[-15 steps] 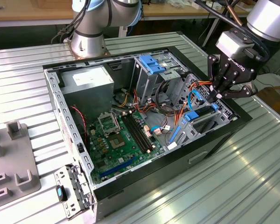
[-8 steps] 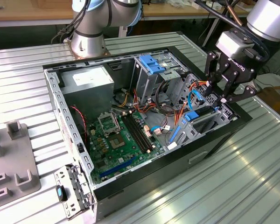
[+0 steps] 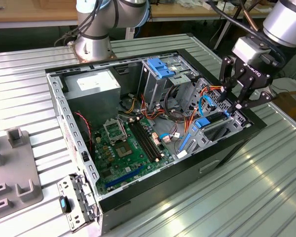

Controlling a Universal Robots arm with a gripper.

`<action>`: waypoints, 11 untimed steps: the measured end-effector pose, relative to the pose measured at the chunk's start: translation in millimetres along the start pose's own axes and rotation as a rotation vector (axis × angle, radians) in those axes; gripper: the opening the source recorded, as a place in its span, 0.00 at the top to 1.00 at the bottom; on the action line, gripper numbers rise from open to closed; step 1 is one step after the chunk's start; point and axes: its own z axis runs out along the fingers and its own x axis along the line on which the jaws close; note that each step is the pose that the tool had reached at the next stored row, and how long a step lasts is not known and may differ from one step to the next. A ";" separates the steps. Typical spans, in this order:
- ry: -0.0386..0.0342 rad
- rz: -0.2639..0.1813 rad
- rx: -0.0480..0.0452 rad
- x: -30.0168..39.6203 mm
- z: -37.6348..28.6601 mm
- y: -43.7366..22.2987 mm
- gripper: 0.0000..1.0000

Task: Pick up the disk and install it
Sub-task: 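Insert the first disk wire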

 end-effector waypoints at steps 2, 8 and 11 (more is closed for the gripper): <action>0.0001 0.000 -0.0002 -0.5 4.4 -2.5 0.58; -0.0013 0.000 -0.0002 -6.3 11.2 5.0 0.58; -0.0010 0.000 -0.0002 -6.2 16.9 9.8 0.58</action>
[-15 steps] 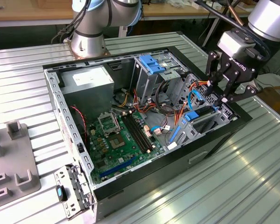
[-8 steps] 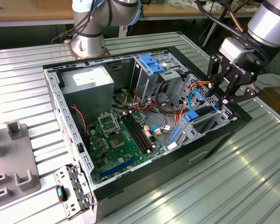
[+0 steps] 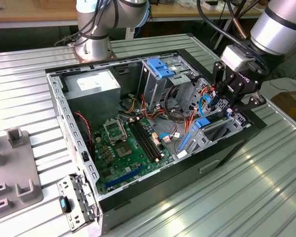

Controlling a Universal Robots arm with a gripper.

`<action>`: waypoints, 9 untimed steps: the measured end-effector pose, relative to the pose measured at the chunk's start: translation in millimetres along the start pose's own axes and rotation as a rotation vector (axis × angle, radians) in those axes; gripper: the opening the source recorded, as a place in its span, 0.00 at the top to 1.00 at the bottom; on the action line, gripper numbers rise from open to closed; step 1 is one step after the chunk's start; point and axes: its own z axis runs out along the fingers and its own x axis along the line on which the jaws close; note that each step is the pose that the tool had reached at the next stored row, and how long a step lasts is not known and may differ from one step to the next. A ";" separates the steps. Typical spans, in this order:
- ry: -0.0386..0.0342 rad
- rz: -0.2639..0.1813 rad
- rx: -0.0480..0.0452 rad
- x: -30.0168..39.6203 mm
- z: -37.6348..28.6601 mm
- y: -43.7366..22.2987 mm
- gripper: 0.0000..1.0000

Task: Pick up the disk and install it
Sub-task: 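Insert the first disk wire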

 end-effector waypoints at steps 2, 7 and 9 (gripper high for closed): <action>-0.0003 0.000 0.0000 -0.3 0.1 0.0 0.58; -0.0003 0.000 0.0000 -0.3 0.1 0.0 0.58; -0.0306 0.000 -0.0003 -0.3 0.2 0.1 0.58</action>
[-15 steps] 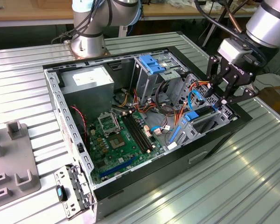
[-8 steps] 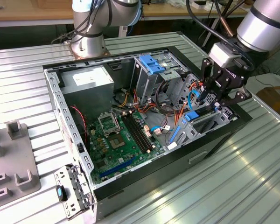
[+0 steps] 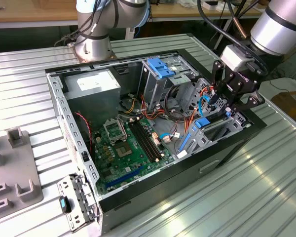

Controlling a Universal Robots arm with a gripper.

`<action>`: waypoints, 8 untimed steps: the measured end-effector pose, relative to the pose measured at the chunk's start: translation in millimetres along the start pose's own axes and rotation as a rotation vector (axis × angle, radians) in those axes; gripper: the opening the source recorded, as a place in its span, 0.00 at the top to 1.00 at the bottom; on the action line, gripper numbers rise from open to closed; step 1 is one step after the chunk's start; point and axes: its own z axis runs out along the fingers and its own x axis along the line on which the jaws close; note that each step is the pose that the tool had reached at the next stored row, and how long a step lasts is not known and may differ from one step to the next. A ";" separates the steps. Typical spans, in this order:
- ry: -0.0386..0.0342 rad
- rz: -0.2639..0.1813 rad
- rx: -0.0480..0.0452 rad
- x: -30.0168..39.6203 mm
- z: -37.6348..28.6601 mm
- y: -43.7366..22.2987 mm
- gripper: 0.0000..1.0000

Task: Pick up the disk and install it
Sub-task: 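Insert the first disk wire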

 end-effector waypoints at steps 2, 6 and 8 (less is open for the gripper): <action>-0.0117 0.000 -0.0002 0.0 0.0 -0.2 0.58; -0.0292 0.000 -0.0021 0.0 1.0 -4.1 0.58; -0.0293 0.000 -0.0021 0.1 1.1 -4.1 0.58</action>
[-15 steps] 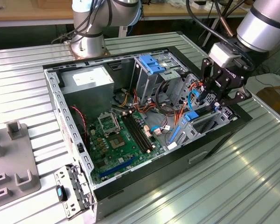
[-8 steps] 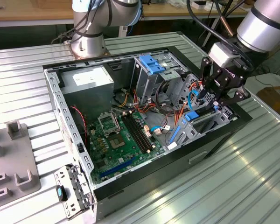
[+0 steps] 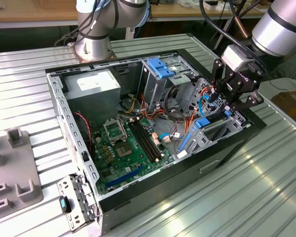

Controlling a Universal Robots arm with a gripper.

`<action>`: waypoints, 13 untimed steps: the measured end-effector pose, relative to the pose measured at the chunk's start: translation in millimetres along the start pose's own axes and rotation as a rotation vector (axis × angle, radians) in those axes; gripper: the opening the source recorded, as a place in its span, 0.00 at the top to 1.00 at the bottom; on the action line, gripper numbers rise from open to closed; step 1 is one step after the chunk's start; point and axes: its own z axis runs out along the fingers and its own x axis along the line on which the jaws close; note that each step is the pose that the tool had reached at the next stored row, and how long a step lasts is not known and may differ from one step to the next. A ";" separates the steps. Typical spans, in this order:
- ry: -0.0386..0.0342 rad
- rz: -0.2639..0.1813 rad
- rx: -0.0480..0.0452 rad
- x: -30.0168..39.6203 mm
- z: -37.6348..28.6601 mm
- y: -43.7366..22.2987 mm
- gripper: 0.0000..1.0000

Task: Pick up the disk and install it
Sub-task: 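Insert the first disk wire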

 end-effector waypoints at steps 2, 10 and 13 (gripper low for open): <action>-0.0003 0.000 0.0000 0.0 0.3 0.0 0.58; -0.0009 0.000 0.0000 0.1 0.8 0.0 0.84; 0.0287 -0.053 0.0823 5.8 1.2 16.5 0.84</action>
